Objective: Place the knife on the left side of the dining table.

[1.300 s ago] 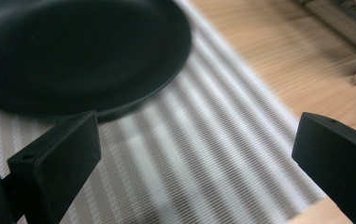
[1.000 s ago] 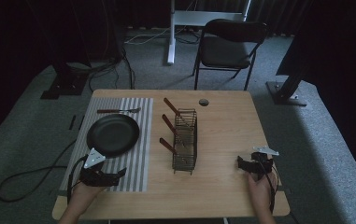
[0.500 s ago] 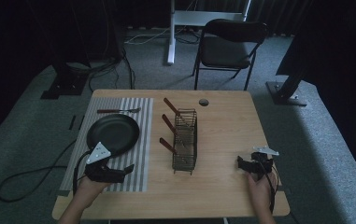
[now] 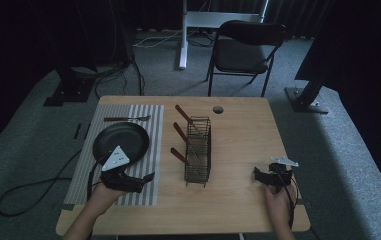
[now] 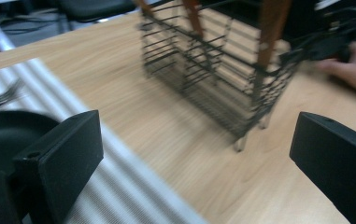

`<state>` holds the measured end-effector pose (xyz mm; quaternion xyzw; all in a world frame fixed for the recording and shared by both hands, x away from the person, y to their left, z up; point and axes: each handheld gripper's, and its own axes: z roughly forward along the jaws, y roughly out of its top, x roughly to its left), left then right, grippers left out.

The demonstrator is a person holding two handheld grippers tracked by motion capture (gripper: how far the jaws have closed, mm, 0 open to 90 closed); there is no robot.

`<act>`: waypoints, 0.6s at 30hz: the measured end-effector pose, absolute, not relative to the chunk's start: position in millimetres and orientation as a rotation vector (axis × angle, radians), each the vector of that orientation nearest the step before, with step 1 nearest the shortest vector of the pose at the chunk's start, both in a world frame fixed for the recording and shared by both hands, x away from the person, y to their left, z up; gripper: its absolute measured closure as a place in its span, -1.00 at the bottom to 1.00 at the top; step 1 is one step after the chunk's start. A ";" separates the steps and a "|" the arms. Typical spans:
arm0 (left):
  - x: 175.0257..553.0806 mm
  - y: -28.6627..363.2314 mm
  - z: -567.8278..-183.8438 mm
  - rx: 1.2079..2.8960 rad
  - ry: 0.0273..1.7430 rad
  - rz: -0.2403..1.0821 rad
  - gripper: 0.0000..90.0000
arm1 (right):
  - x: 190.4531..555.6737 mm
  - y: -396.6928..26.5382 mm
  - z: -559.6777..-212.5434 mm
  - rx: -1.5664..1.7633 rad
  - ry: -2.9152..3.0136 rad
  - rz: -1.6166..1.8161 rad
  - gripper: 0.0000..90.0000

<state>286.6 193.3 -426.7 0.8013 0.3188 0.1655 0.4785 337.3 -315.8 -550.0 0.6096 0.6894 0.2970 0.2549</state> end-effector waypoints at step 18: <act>302.0 164.4 -410.8 1.947 0.633 0.351 -0.90 | 337.3 -315.8 -550.0 1.656 1.872 0.806 -0.74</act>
